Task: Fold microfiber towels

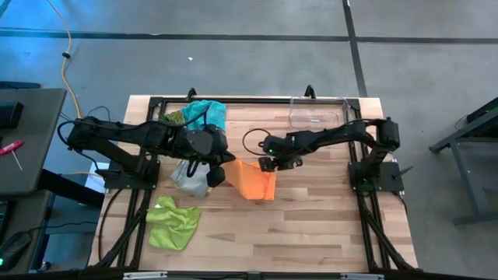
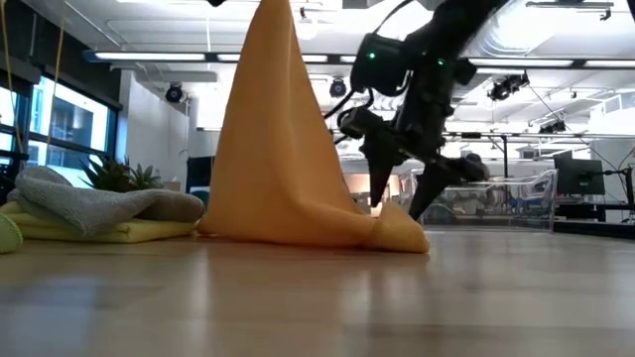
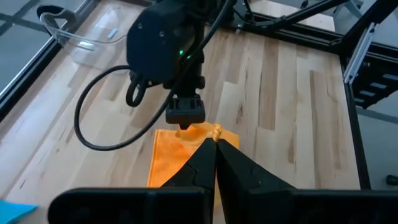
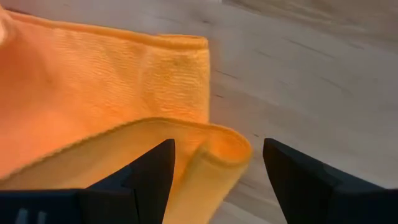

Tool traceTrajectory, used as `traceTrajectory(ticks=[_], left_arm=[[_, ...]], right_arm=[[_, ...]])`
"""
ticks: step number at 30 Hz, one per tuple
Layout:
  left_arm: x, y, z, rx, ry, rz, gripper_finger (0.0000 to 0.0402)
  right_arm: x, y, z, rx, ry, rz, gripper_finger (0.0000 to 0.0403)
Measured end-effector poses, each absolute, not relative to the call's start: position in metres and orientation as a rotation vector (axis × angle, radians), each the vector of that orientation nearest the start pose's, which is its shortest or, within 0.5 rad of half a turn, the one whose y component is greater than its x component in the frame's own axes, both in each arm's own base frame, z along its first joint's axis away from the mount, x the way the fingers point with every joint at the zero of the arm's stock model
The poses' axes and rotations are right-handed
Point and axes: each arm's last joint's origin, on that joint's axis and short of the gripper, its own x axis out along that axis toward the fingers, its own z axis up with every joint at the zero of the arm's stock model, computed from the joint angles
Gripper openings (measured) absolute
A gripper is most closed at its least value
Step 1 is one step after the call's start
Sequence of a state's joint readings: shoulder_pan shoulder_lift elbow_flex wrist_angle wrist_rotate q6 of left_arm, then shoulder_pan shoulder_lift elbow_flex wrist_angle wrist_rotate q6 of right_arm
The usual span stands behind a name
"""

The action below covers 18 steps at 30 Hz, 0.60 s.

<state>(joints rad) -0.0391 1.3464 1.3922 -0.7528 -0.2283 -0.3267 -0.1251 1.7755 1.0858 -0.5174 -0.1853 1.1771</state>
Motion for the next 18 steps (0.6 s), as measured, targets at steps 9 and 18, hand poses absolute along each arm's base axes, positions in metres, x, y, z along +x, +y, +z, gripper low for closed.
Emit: traceTrajectory(ticks=[9, 18], left_arm=[[0.277, -0.004, 0.371, -0.197, 0.655, 0.284, 0.0000], [0.277, -0.004, 0.371, -0.198, 0.647, 0.284, 0.0000]], right_arm=[[0.334, -0.038, 0.184, 1.118, 1.175, -0.746, 0.0236], [0.345, -0.025, 0.171, 1.173, 1.142, -0.767, 0.0236]])
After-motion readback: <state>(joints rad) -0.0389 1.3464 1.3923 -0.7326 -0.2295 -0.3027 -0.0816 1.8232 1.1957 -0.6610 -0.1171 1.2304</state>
